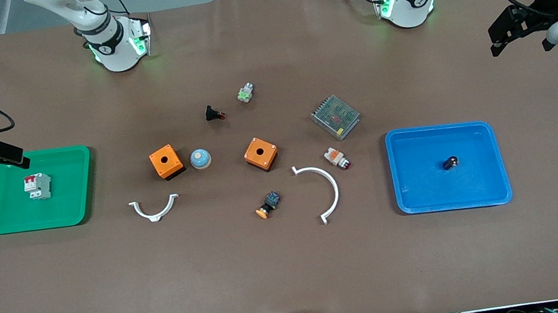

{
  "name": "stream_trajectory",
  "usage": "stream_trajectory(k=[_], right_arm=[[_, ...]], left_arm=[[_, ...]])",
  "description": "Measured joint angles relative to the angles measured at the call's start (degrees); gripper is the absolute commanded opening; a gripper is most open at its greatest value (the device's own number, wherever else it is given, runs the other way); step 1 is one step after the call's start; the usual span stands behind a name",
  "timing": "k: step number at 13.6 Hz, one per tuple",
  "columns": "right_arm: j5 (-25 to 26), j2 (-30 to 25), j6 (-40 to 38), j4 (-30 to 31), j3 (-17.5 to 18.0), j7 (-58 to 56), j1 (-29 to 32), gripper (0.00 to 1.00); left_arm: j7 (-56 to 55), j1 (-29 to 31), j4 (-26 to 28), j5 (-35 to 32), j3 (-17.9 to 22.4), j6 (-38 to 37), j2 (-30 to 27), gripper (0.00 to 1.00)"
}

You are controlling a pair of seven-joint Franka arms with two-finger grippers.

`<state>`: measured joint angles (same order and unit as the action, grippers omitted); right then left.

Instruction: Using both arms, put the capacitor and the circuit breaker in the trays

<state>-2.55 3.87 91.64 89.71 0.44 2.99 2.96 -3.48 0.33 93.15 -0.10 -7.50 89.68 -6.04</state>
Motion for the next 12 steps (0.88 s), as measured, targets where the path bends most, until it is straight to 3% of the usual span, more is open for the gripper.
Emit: stream_trajectory(k=[12], right_arm=[[0.04,-0.06,0.23,-3.24,-0.42,0.00,-0.34,1.00]], left_arm=[[0.00,0.00,-0.97,-0.02,0.06,-1.13,0.57,1.00]])
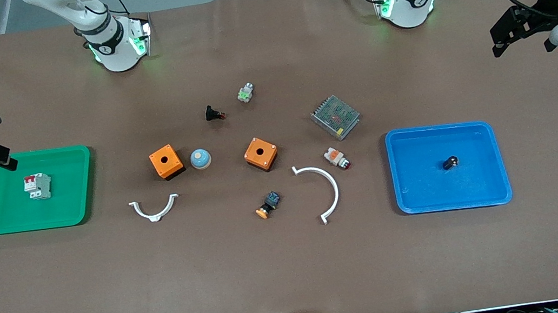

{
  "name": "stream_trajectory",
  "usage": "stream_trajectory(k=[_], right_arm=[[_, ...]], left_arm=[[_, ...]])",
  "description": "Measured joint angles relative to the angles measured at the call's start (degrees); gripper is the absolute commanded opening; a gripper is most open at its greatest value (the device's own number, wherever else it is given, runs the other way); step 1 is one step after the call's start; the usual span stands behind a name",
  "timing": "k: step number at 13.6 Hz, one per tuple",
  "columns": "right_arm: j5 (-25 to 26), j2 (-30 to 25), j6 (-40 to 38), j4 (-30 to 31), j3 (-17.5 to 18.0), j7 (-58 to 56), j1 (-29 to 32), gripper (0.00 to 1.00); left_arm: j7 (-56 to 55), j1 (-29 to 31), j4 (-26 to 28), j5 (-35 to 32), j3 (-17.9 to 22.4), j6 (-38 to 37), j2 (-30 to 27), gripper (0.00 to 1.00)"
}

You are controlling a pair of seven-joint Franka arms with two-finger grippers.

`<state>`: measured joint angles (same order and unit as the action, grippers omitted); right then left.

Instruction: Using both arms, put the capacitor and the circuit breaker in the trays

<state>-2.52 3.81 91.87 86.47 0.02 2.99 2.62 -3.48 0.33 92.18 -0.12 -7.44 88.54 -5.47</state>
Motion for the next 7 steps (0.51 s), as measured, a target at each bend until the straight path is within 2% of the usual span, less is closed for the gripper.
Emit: stream_trajectory(k=[7], right_arm=[[0.03,0.00,0.25,-0.64,-0.69,0.00,0.01,1.00]], left_arm=[[-0.06,0.01,0.00,0.00,0.05,-0.41,0.00,1.00]])
